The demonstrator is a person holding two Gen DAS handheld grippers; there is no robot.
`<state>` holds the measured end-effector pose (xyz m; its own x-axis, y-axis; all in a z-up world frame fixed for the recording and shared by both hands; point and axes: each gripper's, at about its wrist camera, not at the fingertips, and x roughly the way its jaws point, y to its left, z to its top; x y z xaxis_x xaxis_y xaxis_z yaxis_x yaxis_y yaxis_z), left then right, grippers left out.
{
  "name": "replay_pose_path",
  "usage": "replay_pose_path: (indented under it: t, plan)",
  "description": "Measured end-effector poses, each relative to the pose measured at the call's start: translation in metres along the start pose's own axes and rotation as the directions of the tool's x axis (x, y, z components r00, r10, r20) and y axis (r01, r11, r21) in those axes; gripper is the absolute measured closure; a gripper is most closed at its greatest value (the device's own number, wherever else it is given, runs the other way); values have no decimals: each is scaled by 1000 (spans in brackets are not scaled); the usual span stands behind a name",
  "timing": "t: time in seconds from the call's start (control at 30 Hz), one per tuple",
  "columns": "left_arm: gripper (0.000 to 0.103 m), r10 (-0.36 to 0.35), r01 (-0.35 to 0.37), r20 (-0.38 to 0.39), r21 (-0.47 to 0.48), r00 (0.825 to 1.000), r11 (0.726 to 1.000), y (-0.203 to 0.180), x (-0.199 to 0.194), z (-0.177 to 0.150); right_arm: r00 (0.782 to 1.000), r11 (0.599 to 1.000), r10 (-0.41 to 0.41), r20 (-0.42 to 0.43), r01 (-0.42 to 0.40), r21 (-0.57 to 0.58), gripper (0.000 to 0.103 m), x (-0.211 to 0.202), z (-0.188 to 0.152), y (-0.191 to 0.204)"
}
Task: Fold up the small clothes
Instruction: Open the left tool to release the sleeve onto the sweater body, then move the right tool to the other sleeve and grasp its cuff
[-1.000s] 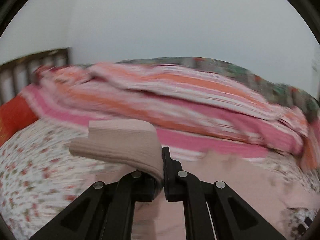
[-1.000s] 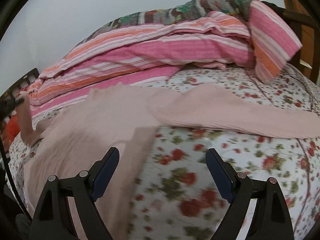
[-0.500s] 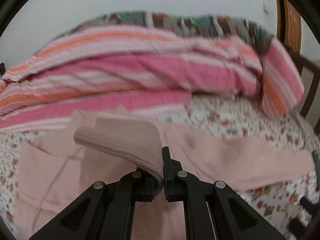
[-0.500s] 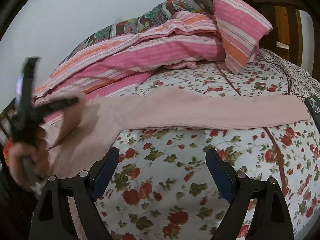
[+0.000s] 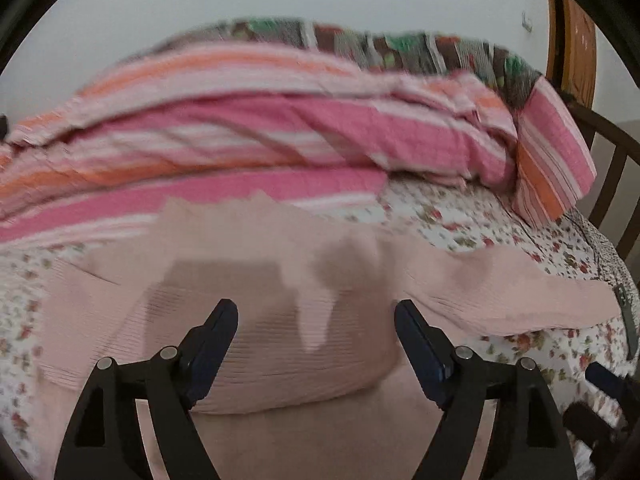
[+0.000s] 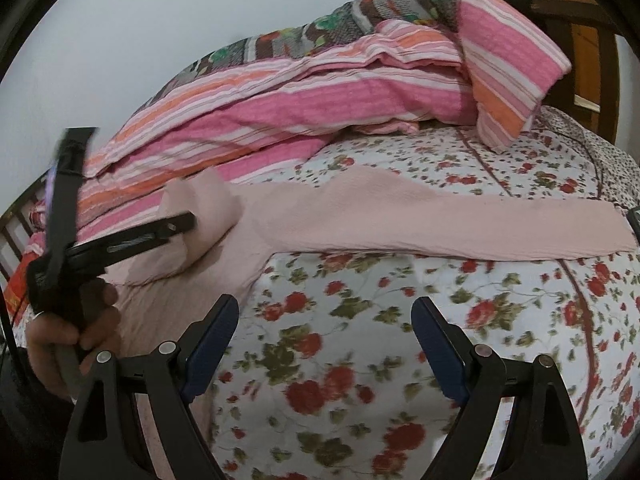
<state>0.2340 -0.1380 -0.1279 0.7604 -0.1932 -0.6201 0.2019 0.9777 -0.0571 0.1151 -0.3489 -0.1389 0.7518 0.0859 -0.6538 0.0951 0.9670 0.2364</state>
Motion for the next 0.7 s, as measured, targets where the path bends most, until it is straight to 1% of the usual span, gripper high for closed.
replay_pose_path:
  t: [0.17,0.23,0.3,0.4,0.5,0.53,0.6,0.7]
  plan:
    - [23,73,-73,30,6,997,997,41,-17,-1,1000,998,8,3,-7,-57,15,7,-1,32]
    - [23,128,-128,33,-5,991,992,62,-22,-4,1000,997,11,7,-10,-80,15,10,-1,44]
    - [23,154,-153,36,-27,987,988,84,-27,-9,1000,995,15,9,-14,-98,15,13,-2,55]
    - [23,152,-149,21,-86,988,985,114,-27,-18,1000,993,12,-2,-12,-117,15,22,-5,69]
    - [23,138,-140,-28,-131,990,981,133,-19,-21,1000,993,-8,-24,5,-121,15,33,-8,79]
    - [23,134,-138,-35,-135,990,981,137,-19,-21,1000,993,-7,-26,4,-117,15,35,-8,82]
    - [23,129,-131,-21,-138,991,982,141,-20,-22,1000,994,1,-31,-4,-106,15,38,-9,86]
    - [23,142,-144,-22,-114,990,983,141,-21,-27,1000,995,-8,-29,5,-100,15,42,-9,90]
